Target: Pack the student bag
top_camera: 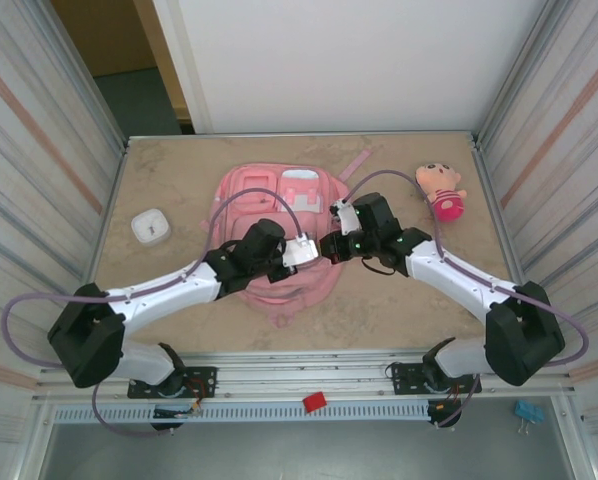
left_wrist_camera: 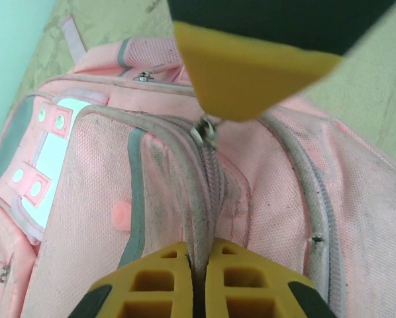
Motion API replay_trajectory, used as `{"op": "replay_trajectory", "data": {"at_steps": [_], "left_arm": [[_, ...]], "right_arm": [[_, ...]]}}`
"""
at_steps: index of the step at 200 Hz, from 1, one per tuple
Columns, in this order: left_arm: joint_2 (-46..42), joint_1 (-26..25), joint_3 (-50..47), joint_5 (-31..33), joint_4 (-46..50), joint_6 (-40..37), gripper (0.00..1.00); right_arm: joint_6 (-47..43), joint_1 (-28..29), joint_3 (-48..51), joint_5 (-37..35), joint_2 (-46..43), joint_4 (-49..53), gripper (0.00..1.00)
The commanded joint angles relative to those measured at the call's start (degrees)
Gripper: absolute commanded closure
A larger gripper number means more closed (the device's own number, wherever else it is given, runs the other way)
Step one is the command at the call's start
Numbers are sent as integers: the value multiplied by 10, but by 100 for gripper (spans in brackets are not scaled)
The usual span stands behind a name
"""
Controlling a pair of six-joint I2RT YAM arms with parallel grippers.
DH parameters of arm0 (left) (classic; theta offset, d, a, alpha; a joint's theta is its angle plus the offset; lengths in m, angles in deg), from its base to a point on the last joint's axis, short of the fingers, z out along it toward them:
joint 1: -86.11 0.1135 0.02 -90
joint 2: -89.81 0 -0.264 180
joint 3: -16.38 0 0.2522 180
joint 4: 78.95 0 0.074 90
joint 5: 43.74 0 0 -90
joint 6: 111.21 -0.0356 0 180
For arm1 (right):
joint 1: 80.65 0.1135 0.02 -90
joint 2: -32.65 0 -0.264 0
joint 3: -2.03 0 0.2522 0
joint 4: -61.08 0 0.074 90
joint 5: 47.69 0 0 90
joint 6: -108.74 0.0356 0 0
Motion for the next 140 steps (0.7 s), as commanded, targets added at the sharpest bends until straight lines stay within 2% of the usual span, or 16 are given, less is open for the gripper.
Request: {"op": "replay_trajectory", "data": {"at_steps": [1,59,98,140], "left_arm": [[-51,-9,-17,-13,9,3,100],[-109,-30,-38,-96,26,-5,100],[-117,-33,-48,-97,25,15,100],[-146,-33,-71,-84,17,57,100]], "right_arm": [[45,-28,27,-47,-18,-41,100],[134,-41,32,-128,53,-135,100],[160,-39,13,-102,119,-196,100],[161,-31,-11,-83,131,-209,100]]}}
